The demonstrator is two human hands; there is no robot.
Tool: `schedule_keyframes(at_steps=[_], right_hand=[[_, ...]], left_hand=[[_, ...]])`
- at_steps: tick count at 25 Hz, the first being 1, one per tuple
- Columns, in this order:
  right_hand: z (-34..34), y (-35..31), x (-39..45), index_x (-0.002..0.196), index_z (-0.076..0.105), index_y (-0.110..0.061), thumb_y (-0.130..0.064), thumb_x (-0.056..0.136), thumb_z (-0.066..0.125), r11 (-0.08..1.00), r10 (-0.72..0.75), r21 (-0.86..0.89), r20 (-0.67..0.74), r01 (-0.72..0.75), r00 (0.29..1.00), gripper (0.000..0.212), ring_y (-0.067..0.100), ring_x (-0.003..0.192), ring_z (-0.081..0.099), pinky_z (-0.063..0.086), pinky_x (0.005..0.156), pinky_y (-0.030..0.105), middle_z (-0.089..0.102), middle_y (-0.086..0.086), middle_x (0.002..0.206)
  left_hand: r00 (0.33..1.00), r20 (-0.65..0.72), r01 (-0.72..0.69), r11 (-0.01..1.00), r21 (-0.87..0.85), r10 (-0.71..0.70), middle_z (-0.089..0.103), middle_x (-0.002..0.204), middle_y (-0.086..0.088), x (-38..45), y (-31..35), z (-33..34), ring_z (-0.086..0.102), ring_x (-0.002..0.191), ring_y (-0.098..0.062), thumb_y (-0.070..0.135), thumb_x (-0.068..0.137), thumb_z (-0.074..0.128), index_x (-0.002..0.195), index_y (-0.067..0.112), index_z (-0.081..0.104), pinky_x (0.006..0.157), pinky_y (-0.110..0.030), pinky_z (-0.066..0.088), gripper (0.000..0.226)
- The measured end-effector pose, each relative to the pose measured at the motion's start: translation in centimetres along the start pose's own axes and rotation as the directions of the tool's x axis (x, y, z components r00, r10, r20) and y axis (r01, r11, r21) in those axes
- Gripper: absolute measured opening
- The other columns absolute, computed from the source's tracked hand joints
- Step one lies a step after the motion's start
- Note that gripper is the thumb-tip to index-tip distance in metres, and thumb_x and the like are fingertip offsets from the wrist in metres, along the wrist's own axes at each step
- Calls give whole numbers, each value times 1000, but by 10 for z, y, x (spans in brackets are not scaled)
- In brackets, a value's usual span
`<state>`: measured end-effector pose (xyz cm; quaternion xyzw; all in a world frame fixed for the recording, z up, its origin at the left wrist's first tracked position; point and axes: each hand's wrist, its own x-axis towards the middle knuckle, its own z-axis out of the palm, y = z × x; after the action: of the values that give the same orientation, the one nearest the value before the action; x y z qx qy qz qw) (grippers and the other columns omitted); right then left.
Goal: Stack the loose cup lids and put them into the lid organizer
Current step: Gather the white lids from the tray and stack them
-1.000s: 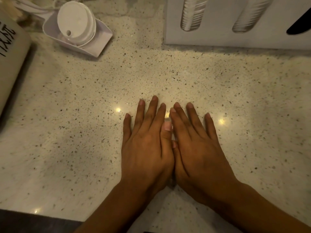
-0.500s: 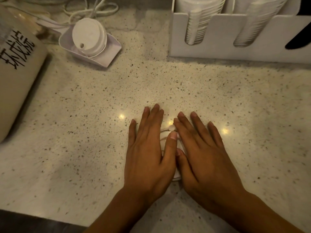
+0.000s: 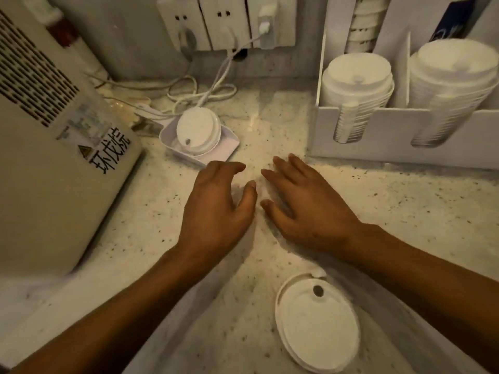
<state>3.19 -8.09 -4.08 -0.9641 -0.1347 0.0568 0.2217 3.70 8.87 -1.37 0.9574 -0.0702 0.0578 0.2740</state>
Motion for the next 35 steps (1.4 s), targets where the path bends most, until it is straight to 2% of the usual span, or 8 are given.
schedule_keyframes(at_steps=[4,9,13,20,25,28,31,35], right_hand=[[11,-1,18,155,13,-34,-69,92,24,996,27,-85,-57,-32,998,73,19,152,-6,1,123,41,0,-2,166],[9,-4,21,155,18,-34,-68,91,27,999,15,-44,-72,-18,997,72,18,152,-5,2,123,41,3,-3,166],[8,-3,21,154,20,-33,-67,92,28,1000,10,4,-79,-9,997,71,16,152,-5,4,123,41,4,-4,166],[10,-2,19,153,26,-31,-63,93,33,1000,4,28,-121,0,993,69,17,152,-1,3,123,40,10,-2,165],[13,-1,19,153,24,-32,-64,93,32,1000,7,7,-126,-6,992,69,17,152,-1,4,123,40,10,-2,165],[14,-1,20,154,23,-32,-65,92,30,1000,4,-5,-120,-4,993,70,17,152,-1,4,123,40,9,-2,165],[13,-1,20,154,23,-32,-65,92,30,1000,-5,1,-119,5,993,70,17,152,-1,4,123,40,9,-2,165],[12,-1,20,153,27,-30,-63,93,33,1000,-18,15,-134,20,991,69,18,152,1,4,123,40,12,0,165]], left_hand=[[985,-171,-1,998,59,11,55,130,1,75,-27,-26,51,118,-17,40,89,65,129,22,54,92,-29,43,45],[972,-150,209,960,187,-182,45,143,-8,108,-57,-26,35,134,-29,62,74,70,142,20,38,108,-48,33,86],[952,-186,278,943,184,-244,45,145,-10,114,-59,-15,31,136,-35,68,70,69,144,22,32,108,-52,29,95],[926,-172,341,940,-3,-336,52,140,-3,124,-63,-7,31,137,-30,55,76,69,140,27,39,111,-56,26,75],[930,-217,284,954,-96,-298,52,139,-7,119,-60,-8,37,136,-33,33,99,42,141,28,43,111,-58,30,43],[950,-212,177,954,-241,-230,50,137,-1,106,-51,-16,46,126,-24,37,101,39,141,32,43,88,-38,57,40],[948,-232,106,902,-418,-219,56,131,3,77,-25,-32,56,112,-11,30,102,45,139,24,50,69,-11,54,38],[942,-194,88,759,-645,-274,72,101,12,40,-3,-50,69,94,-4,24,96,59,113,32,63,78,-21,54,19]])
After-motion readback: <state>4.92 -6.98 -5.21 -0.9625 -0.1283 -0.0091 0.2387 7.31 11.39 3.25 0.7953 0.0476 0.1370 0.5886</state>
